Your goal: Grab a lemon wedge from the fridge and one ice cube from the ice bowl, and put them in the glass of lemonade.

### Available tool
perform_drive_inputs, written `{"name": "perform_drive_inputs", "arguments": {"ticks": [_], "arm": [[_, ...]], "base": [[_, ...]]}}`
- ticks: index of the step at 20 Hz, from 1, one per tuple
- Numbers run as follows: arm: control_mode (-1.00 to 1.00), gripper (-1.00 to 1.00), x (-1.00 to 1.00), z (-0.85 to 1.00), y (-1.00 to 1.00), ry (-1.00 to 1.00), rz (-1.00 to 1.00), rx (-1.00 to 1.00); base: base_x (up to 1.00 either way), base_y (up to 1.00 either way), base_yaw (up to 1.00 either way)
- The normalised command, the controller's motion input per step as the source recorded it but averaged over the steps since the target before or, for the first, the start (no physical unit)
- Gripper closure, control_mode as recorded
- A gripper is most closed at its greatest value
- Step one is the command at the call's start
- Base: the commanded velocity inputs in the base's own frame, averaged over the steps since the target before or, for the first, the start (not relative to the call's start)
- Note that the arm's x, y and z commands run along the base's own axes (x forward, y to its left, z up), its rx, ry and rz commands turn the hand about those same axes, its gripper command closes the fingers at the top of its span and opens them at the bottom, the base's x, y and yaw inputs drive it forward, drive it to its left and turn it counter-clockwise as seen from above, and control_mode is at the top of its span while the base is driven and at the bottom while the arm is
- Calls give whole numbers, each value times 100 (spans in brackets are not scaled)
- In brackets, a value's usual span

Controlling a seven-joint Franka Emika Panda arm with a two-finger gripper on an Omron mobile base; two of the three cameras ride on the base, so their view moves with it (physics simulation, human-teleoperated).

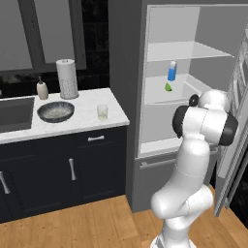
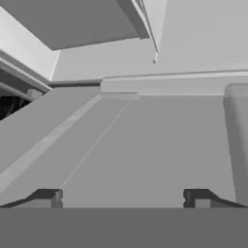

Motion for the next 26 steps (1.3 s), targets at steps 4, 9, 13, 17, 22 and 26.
{"name": "perform_drive_inputs", "arguments": {"ticks": [4, 9, 13, 17, 22, 26], "arm": [[-100, -100, -85, -22, -100, -22, -4, 23], [-100, -100, -100, -4, -72, -37, -1, 20], [-100, -100, -69, 4, 71, -62, 2, 14], [-100, -100, -63, 0, 100, -62, 6, 13], [-100, -100, -57, -2, 100, -58, 4, 21], [-100, -100, -56, 0, 100, -47, 2, 24]], "base": [[0, 0, 0], [0, 0, 0], [0, 0, 0], [0, 0, 0], [0, 0, 0], [0, 0, 0]]}}
